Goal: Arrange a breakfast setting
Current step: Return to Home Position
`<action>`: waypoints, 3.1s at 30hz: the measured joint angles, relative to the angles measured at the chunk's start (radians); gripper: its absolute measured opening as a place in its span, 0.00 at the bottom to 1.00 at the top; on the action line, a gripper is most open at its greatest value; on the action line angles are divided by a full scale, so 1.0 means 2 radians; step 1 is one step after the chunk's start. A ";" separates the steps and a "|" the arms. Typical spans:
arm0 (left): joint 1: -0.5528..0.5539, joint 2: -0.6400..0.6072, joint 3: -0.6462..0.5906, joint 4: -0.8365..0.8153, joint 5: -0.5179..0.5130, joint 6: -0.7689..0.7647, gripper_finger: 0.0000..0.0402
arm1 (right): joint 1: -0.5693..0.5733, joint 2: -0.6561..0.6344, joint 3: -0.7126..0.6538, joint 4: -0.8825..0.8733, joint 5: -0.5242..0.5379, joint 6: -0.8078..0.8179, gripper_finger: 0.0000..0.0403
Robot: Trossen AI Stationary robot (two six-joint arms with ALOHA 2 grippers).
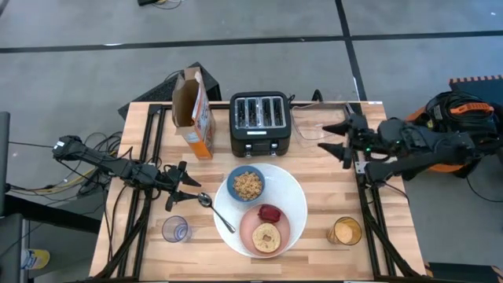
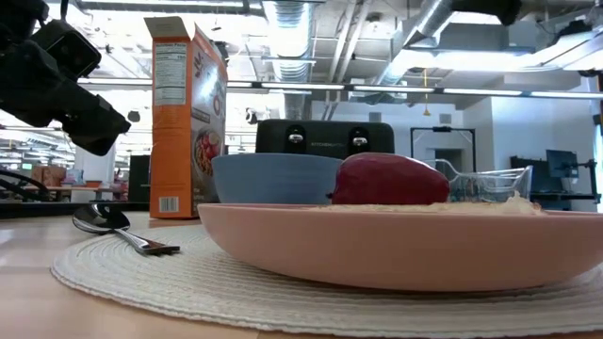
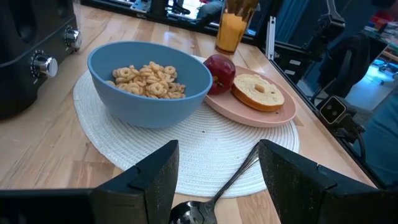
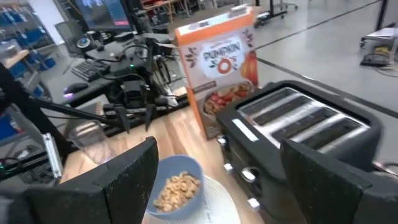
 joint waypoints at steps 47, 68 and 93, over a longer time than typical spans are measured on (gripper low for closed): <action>0.000 0.000 0.000 0.000 0.000 0.000 0.52 | -0.015 -0.280 -0.377 0.129 -0.001 -0.080 0.90; 0.000 0.000 0.000 0.000 0.000 0.000 0.52 | -0.020 -0.274 -0.423 0.190 -0.001 -0.090 0.90; 0.000 0.000 0.000 0.000 0.000 0.000 0.52 | -0.021 -0.271 -0.423 0.185 -0.001 -0.091 0.90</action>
